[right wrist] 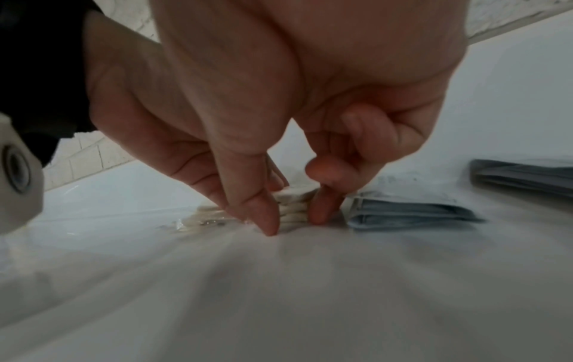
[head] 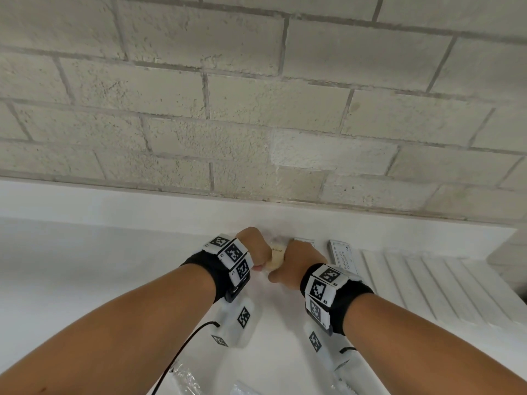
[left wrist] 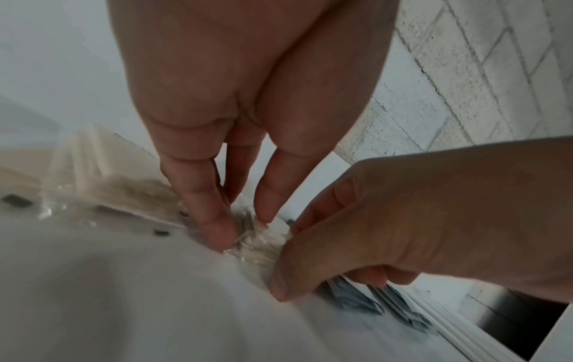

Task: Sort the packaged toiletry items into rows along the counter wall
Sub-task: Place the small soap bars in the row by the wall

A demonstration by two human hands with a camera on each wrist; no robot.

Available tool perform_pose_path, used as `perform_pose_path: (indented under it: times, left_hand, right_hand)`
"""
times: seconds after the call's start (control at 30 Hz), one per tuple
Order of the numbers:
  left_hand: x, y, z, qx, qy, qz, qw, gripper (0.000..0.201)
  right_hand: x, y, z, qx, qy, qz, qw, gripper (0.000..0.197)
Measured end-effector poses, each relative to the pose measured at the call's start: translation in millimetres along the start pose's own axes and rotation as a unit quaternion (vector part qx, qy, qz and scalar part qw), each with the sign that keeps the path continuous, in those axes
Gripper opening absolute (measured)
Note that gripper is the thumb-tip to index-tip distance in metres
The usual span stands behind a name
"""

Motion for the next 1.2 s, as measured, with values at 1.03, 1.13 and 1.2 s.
perform_pose_path:
  times: [1.03, 1.13, 1.2]
  left_hand:
    - [-37, 78, 25, 0.14, -0.024, 0.03, 0.989, 0.03]
    - [-66, 81, 27, 0.148, 0.04, -0.022, 0.988, 0.044]
    - [-79, 72, 28, 0.117, 0.081, -0.022, 0.99, 0.051]
  right_hand:
    - [-36, 25, 17, 0.027, 0.086, 0.014, 0.996, 0.047]
    - [-51, 12, 14, 0.0, 0.103, 0.035, 0.994, 0.044]
    - [-58, 3, 8, -0.017, 0.101, 0.06, 0.993, 0.043]
Point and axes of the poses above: each hand's wrist, its own z-axis away from the middle knuckle, its own y-axis out of the back of the hand, x = y × z, the point moved 7 cm from there along -z, towards the middle knuckle, and after that the axes turned 13 degrees about y, right-handed, at the moved point
